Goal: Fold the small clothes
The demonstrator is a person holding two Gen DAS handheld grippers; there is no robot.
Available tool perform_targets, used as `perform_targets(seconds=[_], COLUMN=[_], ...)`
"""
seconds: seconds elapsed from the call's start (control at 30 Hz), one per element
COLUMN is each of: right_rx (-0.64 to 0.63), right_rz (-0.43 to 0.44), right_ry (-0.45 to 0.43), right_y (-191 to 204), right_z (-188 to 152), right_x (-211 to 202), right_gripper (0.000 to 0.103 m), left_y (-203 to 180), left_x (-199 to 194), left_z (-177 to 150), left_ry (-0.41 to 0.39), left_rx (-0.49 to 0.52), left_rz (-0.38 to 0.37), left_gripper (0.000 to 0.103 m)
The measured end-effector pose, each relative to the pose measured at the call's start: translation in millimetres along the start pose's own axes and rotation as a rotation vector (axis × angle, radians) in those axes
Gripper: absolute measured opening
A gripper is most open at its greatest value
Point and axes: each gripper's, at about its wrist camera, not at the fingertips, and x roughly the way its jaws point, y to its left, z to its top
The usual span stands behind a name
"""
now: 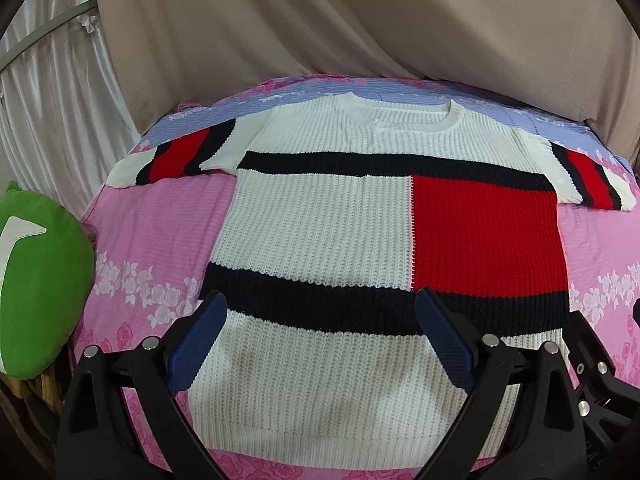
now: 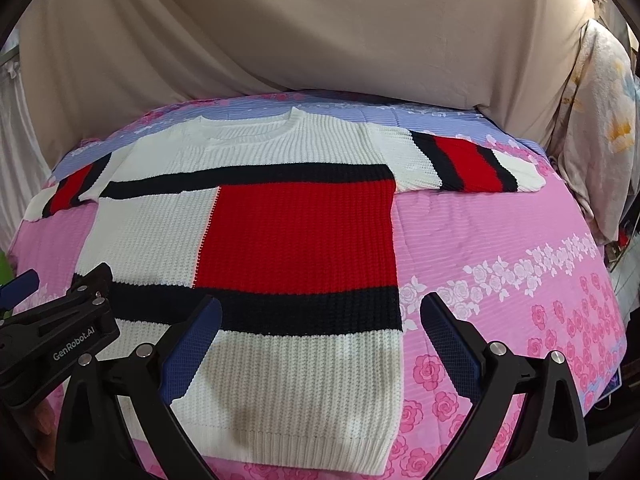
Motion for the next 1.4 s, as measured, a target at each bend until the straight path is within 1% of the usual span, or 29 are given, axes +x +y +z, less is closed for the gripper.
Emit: perform_targets(seconds=[0.4,1.4], right_rx=[-0.009,-0.011], right_rz=[0.013,0.013], right_ry=[-0.001,-0.001], right_y=[2.9,2.0], right_z=[-0.8,-1.4], right_x=[-0.9,-0.2], right_gripper=[0.098,0.098], left_y=[-2.6,-2.2], left_x=[-1.7,0.1], left_z=[-2.9,-2.7], left_ry=[-0.004,-0.001], left_rx=[0.010,0.012], left_rz=[0.002,0.003], left_gripper=[0.093,0.093])
